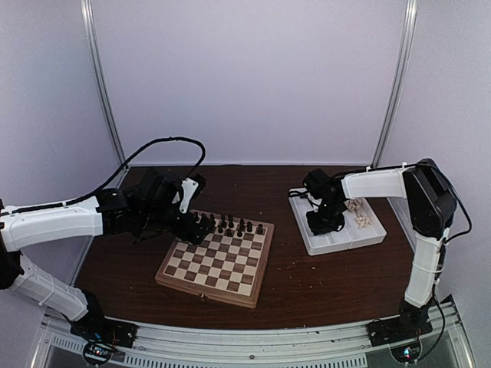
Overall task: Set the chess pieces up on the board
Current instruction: Pick up the chess piece from the storage box, then place the chess piece on the chessboard.
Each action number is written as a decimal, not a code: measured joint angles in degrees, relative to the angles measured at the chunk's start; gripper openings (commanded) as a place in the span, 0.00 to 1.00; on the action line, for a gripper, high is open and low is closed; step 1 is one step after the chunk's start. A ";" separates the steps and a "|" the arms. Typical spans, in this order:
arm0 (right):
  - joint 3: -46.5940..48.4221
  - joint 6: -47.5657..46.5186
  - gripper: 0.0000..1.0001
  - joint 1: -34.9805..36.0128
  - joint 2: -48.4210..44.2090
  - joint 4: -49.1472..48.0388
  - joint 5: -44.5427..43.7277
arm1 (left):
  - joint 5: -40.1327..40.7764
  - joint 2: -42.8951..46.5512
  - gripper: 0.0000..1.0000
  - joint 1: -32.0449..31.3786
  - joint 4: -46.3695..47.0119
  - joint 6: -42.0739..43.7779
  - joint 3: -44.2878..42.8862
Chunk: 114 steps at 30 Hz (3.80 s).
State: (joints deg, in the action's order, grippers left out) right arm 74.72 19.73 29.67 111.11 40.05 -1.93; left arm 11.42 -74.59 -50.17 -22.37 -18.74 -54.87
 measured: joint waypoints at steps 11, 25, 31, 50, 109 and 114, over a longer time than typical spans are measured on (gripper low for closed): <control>3.93 -0.24 0.24 -0.13 2.93 1.16 -3.10 | 0.00 -0.02 0.96 0.00 -0.02 0.00 0.00; 4.17 -0.07 0.17 -2.89 3.10 -0.90 2.51 | 0.02 -0.11 0.96 0.00 -0.02 0.00 0.00; 4.55 -0.39 0.09 -3.32 3.34 -0.98 4.72 | 0.02 -0.11 0.96 0.00 -0.02 0.00 0.00; -4.00 -9.07 0.10 -3.28 -12.59 -6.86 13.57 | -1.27 -1.44 0.96 0.00 0.07 0.04 -0.42; -14.29 -11.96 0.12 23.28 -18.25 -42.84 27.61 | -41.83 -14.75 0.34 3.85 17.49 -48.92 -6.08; -14.12 -12.59 0.13 23.43 -18.27 -42.64 27.19 | -42.21 -15.32 0.32 3.85 18.18 -49.31 -6.08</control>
State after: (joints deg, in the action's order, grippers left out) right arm 60.60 7.14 53.10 92.84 -2.59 25.26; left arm -30.79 -89.91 -46.33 -4.19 -68.05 -60.95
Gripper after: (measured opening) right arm 0.128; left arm 0.341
